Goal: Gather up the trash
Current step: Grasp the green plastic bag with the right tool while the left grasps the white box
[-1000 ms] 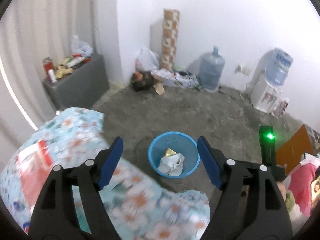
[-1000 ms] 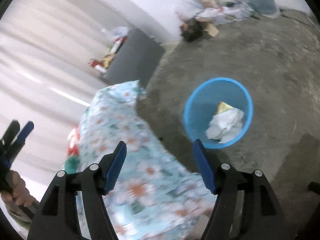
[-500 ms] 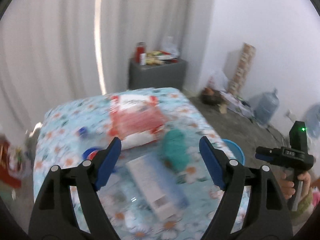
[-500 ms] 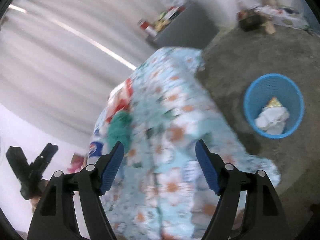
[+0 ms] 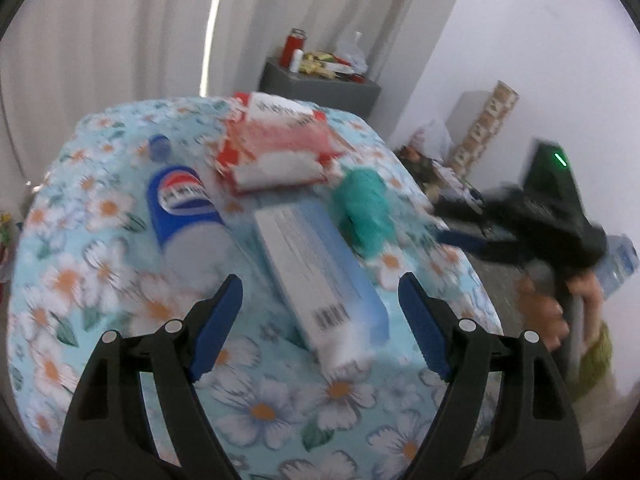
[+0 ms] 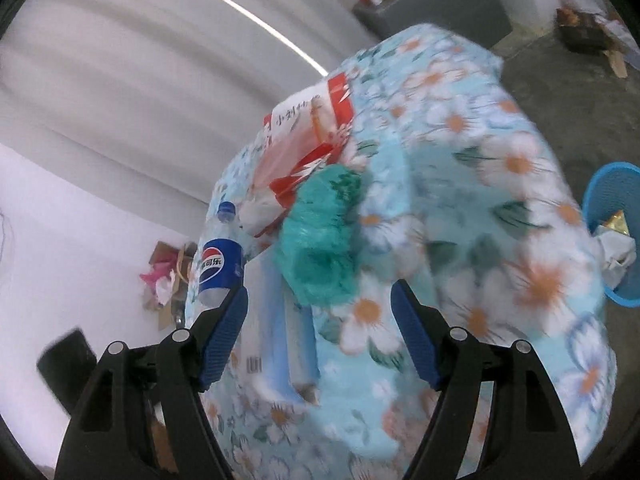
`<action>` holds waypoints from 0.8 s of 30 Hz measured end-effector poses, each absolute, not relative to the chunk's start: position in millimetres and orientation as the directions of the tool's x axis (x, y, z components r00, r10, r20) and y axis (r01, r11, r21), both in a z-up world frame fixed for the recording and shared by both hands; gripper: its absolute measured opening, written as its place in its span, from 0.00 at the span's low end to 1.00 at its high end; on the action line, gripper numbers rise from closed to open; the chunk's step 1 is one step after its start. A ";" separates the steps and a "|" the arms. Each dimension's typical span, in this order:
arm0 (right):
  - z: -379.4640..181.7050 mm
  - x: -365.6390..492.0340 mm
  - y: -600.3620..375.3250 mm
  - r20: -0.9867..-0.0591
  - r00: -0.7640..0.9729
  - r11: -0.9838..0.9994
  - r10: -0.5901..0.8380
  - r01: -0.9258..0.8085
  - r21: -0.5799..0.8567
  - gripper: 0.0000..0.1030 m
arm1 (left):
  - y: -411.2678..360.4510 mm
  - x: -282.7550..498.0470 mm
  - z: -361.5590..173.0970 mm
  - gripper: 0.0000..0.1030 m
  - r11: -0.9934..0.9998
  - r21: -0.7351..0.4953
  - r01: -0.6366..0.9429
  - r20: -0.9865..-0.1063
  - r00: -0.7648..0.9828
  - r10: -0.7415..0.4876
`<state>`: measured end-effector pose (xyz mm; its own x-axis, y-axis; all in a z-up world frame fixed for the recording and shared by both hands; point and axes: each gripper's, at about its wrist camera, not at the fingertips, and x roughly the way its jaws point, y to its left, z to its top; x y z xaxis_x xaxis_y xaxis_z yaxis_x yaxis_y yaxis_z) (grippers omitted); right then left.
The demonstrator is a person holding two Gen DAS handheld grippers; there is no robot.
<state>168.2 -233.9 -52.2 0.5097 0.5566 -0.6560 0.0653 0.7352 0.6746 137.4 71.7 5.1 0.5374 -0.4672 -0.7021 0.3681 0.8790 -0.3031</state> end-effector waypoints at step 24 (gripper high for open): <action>-65.9 186.1 -232.9 -0.675 0.504 0.729 0.538 0.124 0.673 0.47 | 30.7 148.9 -49.6 0.81 0.936 -0.299 0.184 -0.784 0.512 -0.351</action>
